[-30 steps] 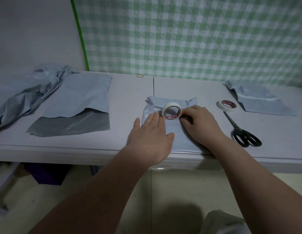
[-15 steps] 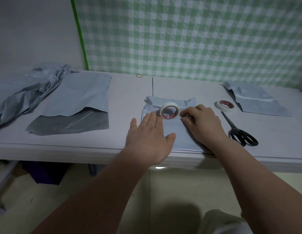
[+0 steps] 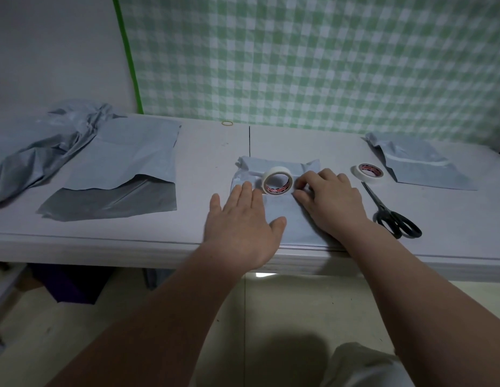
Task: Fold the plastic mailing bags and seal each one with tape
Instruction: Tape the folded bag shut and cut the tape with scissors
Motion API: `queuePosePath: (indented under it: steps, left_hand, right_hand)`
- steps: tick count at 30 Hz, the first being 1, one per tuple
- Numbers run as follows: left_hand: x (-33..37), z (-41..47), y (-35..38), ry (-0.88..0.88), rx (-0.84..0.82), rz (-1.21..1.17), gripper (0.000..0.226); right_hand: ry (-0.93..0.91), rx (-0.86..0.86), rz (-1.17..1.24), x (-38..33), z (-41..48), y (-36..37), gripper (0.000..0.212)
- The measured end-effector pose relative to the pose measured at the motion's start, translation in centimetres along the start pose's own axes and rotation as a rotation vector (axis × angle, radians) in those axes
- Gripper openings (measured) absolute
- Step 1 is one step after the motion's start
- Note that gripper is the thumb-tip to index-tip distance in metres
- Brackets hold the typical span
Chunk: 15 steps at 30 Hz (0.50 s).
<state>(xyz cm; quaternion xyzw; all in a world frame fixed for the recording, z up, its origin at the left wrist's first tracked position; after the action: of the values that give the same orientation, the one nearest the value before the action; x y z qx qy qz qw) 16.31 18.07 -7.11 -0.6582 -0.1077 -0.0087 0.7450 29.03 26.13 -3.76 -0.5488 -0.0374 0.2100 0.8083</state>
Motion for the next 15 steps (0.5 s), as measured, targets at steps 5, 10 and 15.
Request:
queuePosePath:
  steps: [5, 10, 15]
  left_hand:
    - [0.1, -0.1, 0.0, 0.014, -0.035, 0.021, 0.073]
    - [0.3, -0.1, 0.0, 0.021, -0.024, 0.044, 0.076]
    - [0.2, 0.0, 0.3, 0.013, -0.03, 0.052, 0.079]
  right_hand:
    - [-0.025, 0.02, -0.105, -1.0, 0.6, -0.8, 0.029]
    - [0.197, -0.008, 0.429, -2.1, 0.5, -0.8, 0.026]
    - [0.308, 0.017, 0.601, -2.1, 0.7, 0.5, 0.015]
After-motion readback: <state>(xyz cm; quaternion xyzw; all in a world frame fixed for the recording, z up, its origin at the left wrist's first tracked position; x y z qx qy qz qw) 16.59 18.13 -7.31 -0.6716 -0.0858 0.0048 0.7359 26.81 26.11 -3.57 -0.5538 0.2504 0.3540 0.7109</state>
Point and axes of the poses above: each hand's wrist, its own z-axis towards the middle knuckle, its own y-axis out of the palm, x = y × z, the point moved 9 cm from there along z, towards the middle knuckle, and after that the axes turned 8 degrees about x, right-handed, at the moved point
